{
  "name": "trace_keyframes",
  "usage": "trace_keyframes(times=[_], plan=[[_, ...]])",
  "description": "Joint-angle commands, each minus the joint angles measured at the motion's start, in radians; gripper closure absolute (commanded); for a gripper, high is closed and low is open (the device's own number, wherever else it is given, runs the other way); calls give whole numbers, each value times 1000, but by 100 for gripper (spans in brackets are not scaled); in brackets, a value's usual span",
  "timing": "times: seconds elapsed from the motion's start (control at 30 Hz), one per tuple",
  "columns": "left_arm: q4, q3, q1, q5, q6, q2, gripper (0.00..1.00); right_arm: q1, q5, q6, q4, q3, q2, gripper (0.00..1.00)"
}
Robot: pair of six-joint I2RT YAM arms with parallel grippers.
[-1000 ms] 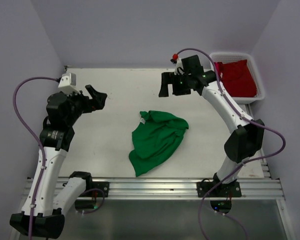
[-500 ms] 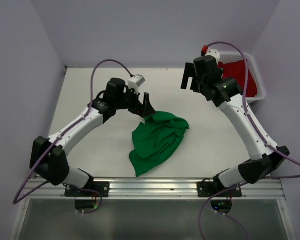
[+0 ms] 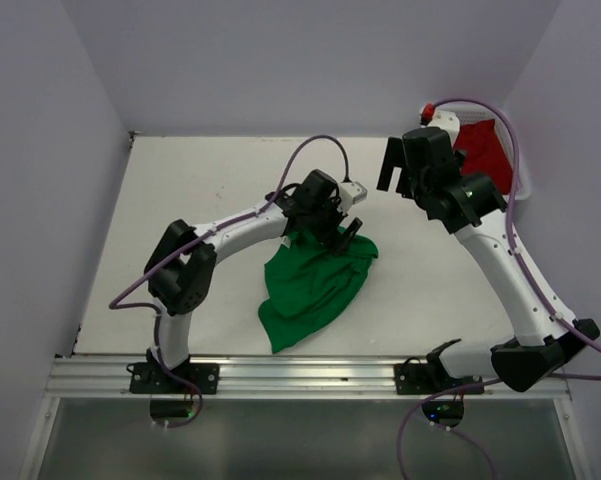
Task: Fold and stack the t-shirts
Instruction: Flatten out the tshirt
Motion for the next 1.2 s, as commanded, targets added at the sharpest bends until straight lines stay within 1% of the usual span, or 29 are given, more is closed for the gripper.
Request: trace_keyframes(times=[0.0, 0.2, 0.27, 0.33, 0.37, 0.4, 0.47, 0.5, 0.57, 0.6, 0.63, 0.67, 0.7, 0.77, 0.83, 1.0, 1.03, 1.1, 1.13, 1.17], plan=[[-58, 44, -7, -153, 124, 74, 0, 3, 13, 8, 8, -14, -30, 1], [-30, 77, -10, -244, 190, 183, 2, 1, -13, -9, 28, -35, -50, 1], [-24, 114, -10, -293, 210, 220, 3, 3, -20, -17, 31, -41, -56, 1], [-18, 155, -8, -324, 219, 242, 9, 1, -20, -21, 31, -48, -61, 1], [-17, 171, -10, -341, 222, 260, 14, 1, -22, -23, 34, -51, -70, 1], [-15, 185, -8, -349, 224, 265, 27, 1, -20, -27, 36, -58, -73, 1], [-6, 212, -8, -373, 216, 266, 44, 3, -20, -33, 42, -72, -85, 1], [-3, 221, -8, -385, 212, 263, 60, 3, -20, -38, 43, -77, -87, 1], [19, 219, -8, -431, 204, 234, 74, 1, -20, -43, 45, -83, -90, 1], [32, 200, -8, -453, 203, 219, 89, 3, -19, -44, 45, -87, -90, 1], [69, 188, -8, -474, 203, 208, 94, 3, -19, -46, 46, -90, -89, 1], [82, 180, -8, -529, 209, 194, 98, 3, -20, -46, 46, -92, -87, 1], [88, 177, -8, -557, 213, 193, 100, 3, -26, -44, 48, -95, -83, 1], [76, 188, 4, -621, 212, 211, 100, 3, -30, -43, 46, -95, -78, 1], [59, 195, 24, -643, 189, 211, 100, 3, -33, -43, 49, -97, -75, 1], [22, 182, 61, -735, 71, 159, 100, 1, -40, -44, 62, -120, -63, 1], [7, 185, 79, -744, 10, 145, 100, 1, -51, -44, 71, -126, -53, 1], [-53, 192, 104, -760, -56, 127, 100, 3, -63, -46, 74, -136, -40, 1], [-79, 192, 131, -760, -131, 107, 100, 3, -74, -46, 75, -140, -35, 1], [-105, 188, 148, -761, -173, 96, 100, 1, -77, -46, 77, -147, -24, 1]])
